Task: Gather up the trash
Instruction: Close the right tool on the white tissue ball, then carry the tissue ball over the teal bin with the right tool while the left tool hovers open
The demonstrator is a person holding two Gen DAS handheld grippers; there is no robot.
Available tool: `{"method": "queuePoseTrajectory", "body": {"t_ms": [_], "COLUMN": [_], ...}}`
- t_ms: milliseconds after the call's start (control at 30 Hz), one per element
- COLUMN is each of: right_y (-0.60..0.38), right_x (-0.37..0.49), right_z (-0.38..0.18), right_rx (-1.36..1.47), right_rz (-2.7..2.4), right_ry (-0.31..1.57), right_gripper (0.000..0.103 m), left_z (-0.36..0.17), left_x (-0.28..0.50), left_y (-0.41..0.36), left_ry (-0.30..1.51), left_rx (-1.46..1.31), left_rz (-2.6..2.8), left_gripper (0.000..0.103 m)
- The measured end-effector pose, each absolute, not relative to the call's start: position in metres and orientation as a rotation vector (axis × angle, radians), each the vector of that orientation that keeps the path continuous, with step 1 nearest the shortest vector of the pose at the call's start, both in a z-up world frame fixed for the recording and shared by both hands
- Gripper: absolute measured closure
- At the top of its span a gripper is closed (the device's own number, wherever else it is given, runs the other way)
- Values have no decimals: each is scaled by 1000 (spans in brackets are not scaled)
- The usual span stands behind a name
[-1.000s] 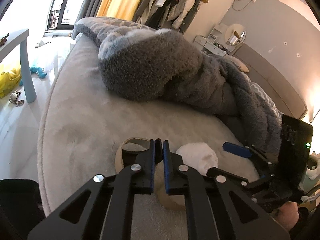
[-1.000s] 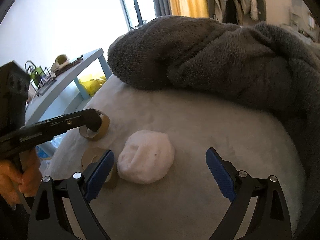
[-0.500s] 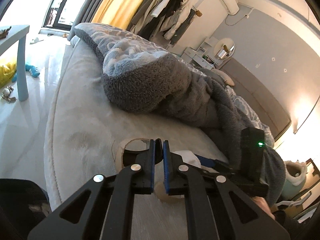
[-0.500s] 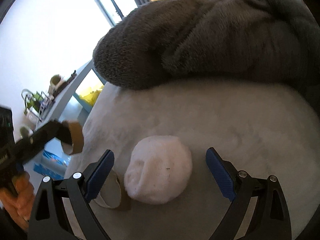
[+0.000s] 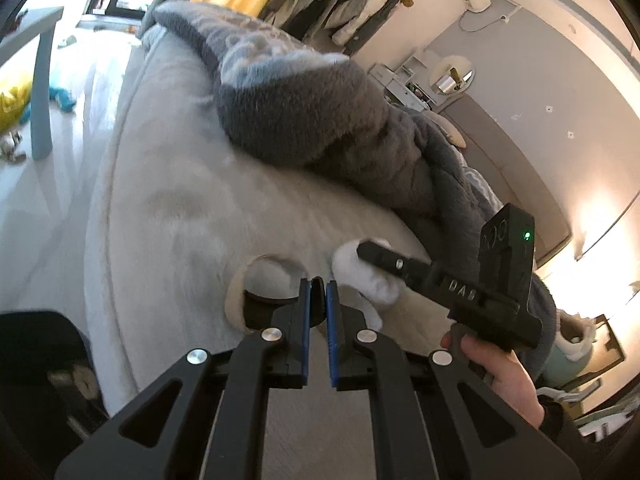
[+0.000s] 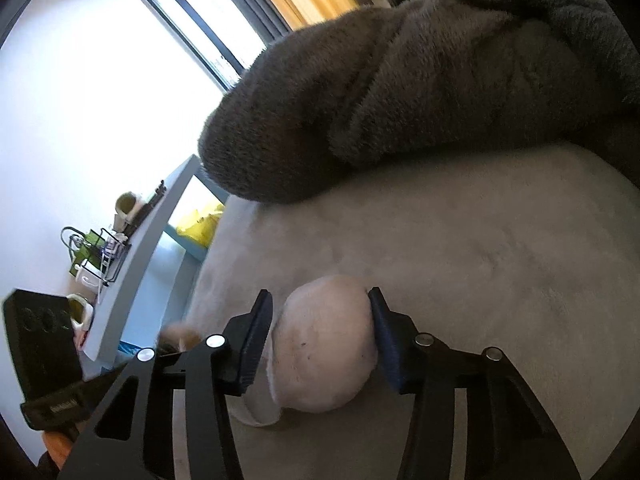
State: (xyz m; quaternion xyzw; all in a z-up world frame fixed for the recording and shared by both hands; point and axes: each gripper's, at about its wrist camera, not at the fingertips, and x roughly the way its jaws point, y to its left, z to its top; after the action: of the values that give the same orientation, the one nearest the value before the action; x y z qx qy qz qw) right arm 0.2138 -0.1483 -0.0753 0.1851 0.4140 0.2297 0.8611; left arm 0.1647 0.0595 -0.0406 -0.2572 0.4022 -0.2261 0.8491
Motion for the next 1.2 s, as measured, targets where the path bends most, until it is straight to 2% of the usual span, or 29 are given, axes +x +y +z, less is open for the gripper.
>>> {"method": "queuePoseTrajectory", "body": {"t_ms": [167,400,433,533,633,667,767,833,1200], "right_y": [-145,-135,-134,-132,-130,-130,-130,-132,-109], "right_x": [203,194,194,191,188,188,185,183,174], "right_z": [-68,-71,-75,-83,-84,-85,-86,-82,-47], "right_rx": [381,334,331,353,359,364,373,386,261], "right_rz": [480,449,436,418,408,406,391,374,343], "right_ry": [840,870,890,913,911,914,902,869,745], "right_gripper": [59,59,56,37,37,38,60,64,66], "left_z": [-45,-24,-21,-13,-10,-9,-3,0,-4], "left_x": [153,135,132,125,120,118,113,110,98], "left_y": [58,61,64,68,72,75,81,86,123], "left_ry": [877,797,780,752,737,728,703,692,702], "left_rx": [-594,-573,-579,-578,-578,-581,-585,-582,-565], "left_rz": [-515,-538,-544,-554,-560,-563,-572,-568,-470], "left_gripper": [95,95,95,95,95,95,95,95,95]}}
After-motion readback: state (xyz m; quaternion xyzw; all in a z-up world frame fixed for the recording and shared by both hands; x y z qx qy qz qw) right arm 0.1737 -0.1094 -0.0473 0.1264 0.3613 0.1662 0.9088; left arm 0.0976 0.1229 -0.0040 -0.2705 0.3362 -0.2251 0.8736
